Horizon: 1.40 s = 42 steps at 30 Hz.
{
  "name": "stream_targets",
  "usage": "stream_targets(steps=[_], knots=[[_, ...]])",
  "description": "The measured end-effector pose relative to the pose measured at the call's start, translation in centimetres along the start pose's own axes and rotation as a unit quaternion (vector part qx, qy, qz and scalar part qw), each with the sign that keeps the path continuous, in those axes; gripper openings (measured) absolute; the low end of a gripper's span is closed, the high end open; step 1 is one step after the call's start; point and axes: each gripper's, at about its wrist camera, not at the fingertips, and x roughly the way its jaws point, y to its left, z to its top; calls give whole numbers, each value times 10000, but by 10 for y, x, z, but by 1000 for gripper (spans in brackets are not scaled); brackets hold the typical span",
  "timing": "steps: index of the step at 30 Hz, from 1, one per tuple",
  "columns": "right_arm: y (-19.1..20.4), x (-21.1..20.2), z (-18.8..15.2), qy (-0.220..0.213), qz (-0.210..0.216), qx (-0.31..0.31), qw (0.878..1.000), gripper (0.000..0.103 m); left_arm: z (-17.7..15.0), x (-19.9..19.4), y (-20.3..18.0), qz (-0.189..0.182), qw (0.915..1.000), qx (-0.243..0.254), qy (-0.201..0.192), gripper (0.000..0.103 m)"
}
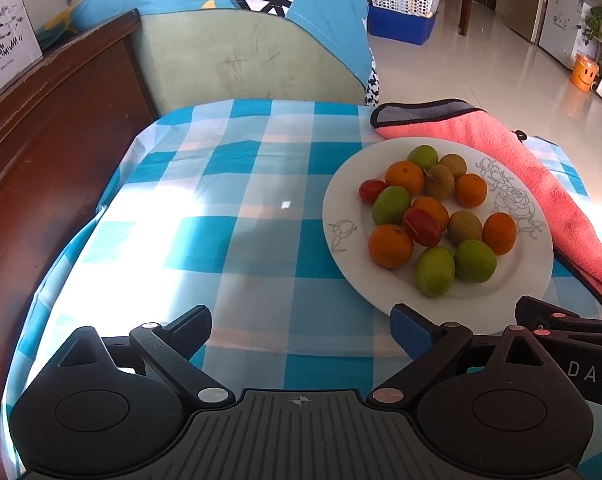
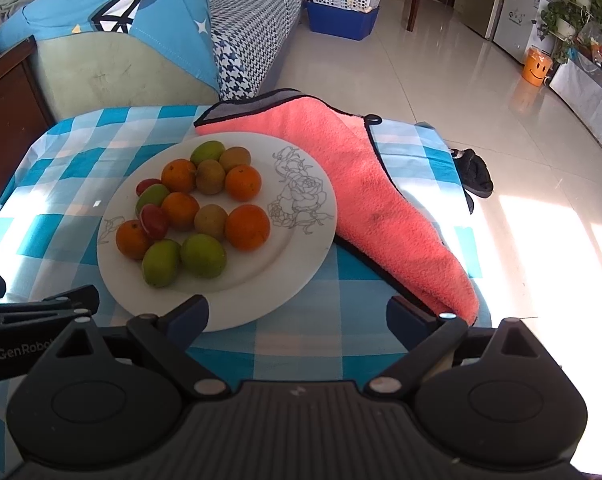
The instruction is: Organize fruits
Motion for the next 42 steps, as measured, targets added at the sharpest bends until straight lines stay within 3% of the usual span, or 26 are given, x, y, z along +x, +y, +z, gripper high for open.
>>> stream_targets(steps=[26, 35, 42], knots=[[7, -3, -7, -75, -11, -204, 9998, 95, -10, -6, 2, 191, 9998, 109, -20, 97], [9, -9, -26, -153, 75, -384, 9991, 96, -32, -16, 11, 93, 9999, 136, 39, 97], [6, -12, -54, -155, 361, -151, 9991, 96, -45, -32, 24, 25, 10000, 14, -27, 97]])
